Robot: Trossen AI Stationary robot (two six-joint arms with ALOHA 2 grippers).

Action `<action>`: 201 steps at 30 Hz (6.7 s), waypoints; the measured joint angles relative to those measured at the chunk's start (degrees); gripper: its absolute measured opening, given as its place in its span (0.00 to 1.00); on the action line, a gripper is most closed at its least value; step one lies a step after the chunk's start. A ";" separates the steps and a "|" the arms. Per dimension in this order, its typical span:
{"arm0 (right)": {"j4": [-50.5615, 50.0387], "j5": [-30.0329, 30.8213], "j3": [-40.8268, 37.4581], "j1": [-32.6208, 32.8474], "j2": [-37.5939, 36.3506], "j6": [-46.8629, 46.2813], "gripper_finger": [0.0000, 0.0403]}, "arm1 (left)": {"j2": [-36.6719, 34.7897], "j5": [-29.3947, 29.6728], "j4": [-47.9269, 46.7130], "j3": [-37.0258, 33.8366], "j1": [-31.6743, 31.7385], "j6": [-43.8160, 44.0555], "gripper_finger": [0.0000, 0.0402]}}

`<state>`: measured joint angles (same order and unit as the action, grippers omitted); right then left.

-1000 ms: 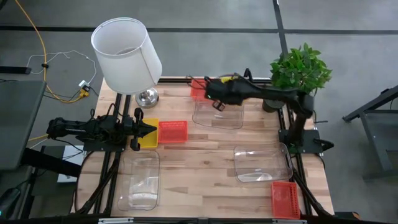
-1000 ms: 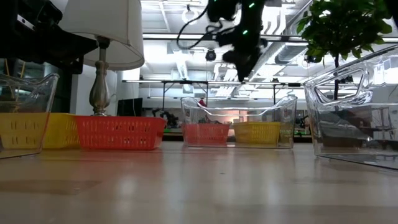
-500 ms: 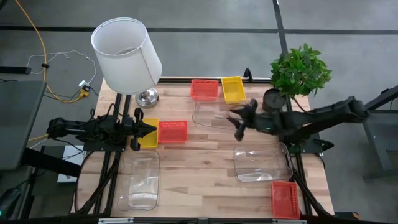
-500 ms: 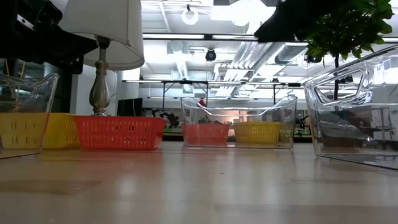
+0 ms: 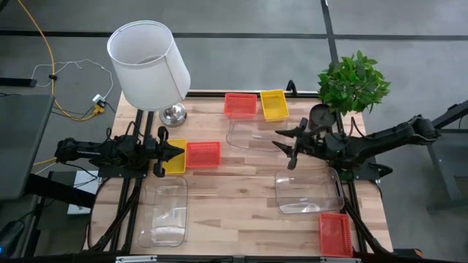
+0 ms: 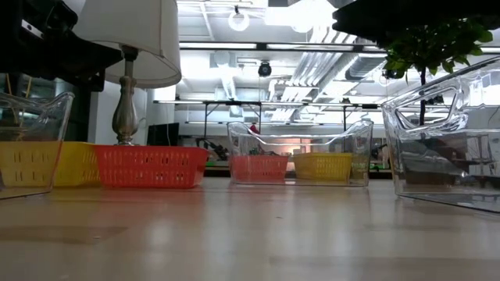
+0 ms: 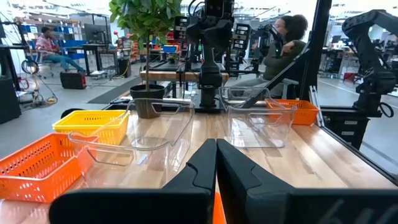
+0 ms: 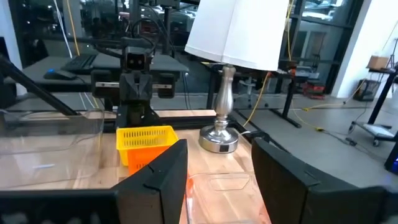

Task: Stack baskets by color
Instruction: Stack the bottom yellow bin on the top yellow bins

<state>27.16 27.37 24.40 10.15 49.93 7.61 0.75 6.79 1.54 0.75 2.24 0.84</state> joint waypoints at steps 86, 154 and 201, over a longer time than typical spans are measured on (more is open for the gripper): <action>0.04 0.19 0.00 -0.03 0.04 -0.10 0.41 | 76.40 16.83 -64.27 34.49 -3.85 74.51 0.62; 3.89 -1.40 0.00 -0.03 0.04 -0.54 0.41 | 83.58 24.47 -17.01 70.31 10.57 3.03 0.00; 3.48 -0.96 0.00 0.02 0.04 -7.64 0.41 | 121.47 40.53 16.61 88.65 17.09 39.76 0.00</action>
<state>30.64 26.41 24.40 10.17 49.98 -0.03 122.22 47.32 18.15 89.41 19.33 40.60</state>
